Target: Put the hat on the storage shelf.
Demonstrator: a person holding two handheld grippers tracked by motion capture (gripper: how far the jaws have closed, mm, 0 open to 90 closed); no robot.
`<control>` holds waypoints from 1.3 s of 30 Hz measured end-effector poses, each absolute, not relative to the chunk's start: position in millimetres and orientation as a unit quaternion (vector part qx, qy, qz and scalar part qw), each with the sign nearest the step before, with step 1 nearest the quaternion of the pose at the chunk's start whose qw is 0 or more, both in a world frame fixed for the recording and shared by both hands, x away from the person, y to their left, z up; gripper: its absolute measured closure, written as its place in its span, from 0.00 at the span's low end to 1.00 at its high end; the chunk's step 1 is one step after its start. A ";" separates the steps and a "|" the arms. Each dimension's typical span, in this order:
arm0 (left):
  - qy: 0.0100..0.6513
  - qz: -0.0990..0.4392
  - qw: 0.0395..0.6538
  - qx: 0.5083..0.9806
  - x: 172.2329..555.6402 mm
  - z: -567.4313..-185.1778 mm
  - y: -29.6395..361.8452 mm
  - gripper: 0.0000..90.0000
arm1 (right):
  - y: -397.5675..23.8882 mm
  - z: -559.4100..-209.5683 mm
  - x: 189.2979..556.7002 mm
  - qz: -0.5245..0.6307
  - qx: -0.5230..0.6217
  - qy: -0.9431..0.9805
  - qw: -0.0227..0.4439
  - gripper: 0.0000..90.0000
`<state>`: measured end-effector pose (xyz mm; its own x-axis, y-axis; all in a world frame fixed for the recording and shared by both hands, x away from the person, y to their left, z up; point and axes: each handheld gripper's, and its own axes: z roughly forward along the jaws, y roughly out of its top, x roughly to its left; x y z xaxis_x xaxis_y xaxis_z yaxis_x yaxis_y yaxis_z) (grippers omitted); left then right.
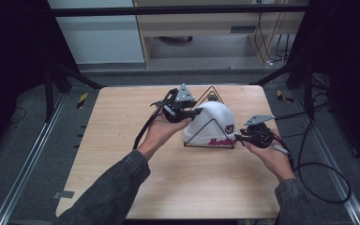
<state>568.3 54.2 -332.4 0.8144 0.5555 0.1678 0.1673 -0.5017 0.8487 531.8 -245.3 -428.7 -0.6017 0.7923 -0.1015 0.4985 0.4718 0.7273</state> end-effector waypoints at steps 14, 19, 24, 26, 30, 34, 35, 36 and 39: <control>0.223 0.213 0.442 0.842 537.6 -326.3 65.2 0.16 | -240.8 -433.2 489.5 0.369 0.428 0.781 0.265 0.38; 0.219 0.190 0.459 0.840 525.9 -324.3 66.0 0.07 | -230.0 -431.4 478.0 0.378 0.428 0.775 0.271 0.25; 0.218 0.188 0.461 0.839 518.4 -325.1 66.3 0.04 | -220.8 -426.2 472.5 0.384 0.428 0.770 0.275 0.17; 0.222 0.186 0.460 0.840 515.5 -326.6 67.2 0.04 | -217.6 -424.5 470.9 0.384 0.421 0.773 0.278 0.15; 0.236 0.184 0.452 0.840 507.9 -334.6 73.5 0.04 | -210.1 -421.2 466.4 0.388 0.414 0.778 0.272 0.11; 0.241 0.197 0.447 0.839 500.2 -340.4 81.5 0.04 | -203.1 -419.2 459.8 0.394 0.395 0.782 0.276 0.08; 0.241 0.197 0.447 0.839 500.2 -340.4 81.5 0.04 | -203.1 -419.2 459.8 0.394 0.395 0.782 0.276 0.08; 0.244 0.195 0.446 0.838 496.2 -344.4 86.3 0.04 | -200.8 -419.9 456.3 0.398 0.392 0.782 0.277 0.07; 0.254 0.194 0.447 0.836 490.1 -351.7 95.0 0.04 | -199.2 -423.1 452.8 0.402 0.391 0.780 0.278 0.07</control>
